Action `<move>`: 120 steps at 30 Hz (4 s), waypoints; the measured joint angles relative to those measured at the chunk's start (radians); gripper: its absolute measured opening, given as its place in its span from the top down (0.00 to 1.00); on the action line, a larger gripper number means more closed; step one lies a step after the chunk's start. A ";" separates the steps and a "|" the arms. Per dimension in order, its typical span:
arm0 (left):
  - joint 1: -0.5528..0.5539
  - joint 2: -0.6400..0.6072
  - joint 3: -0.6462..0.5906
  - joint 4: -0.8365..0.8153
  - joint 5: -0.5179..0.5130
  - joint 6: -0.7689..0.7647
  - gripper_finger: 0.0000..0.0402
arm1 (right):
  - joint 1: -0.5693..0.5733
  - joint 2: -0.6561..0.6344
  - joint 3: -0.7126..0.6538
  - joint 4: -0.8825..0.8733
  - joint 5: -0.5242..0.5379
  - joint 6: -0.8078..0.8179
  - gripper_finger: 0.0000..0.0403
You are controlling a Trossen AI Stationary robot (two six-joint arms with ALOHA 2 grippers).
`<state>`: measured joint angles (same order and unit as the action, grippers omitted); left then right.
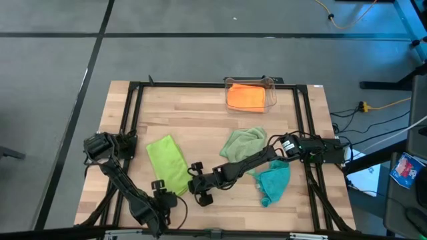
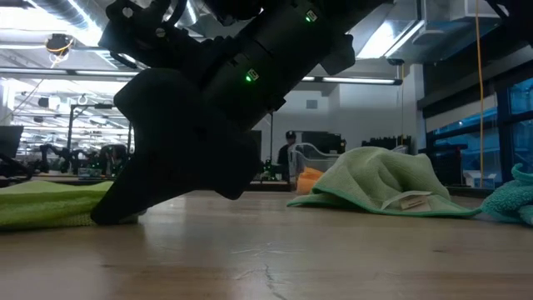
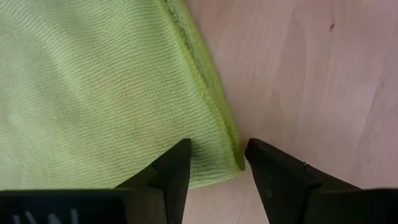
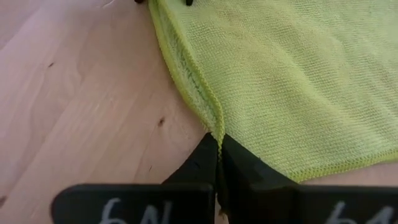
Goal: Fold microfiber towels
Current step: Fold the light green microfiber towel
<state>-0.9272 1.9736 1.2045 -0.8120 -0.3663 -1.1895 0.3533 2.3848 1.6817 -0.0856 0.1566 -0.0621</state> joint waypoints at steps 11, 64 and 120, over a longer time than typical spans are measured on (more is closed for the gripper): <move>-0.003 0.003 -0.001 0.007 -0.014 -0.009 0.97 | 0.000 0.000 0.000 0.003 0.000 0.008 0.97; 0.074 0.006 0.320 -0.638 -0.121 0.154 1.00 | -0.043 -0.037 0.293 -0.490 0.164 0.060 0.98; 0.159 -0.402 0.059 -0.760 -0.140 -0.028 0.72 | -0.147 -0.259 0.293 -0.925 0.083 0.152 0.53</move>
<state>-0.7681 1.5715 1.2633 -1.5719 -0.5063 -1.2178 0.2059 2.1254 1.9743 -1.0103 0.2392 0.0896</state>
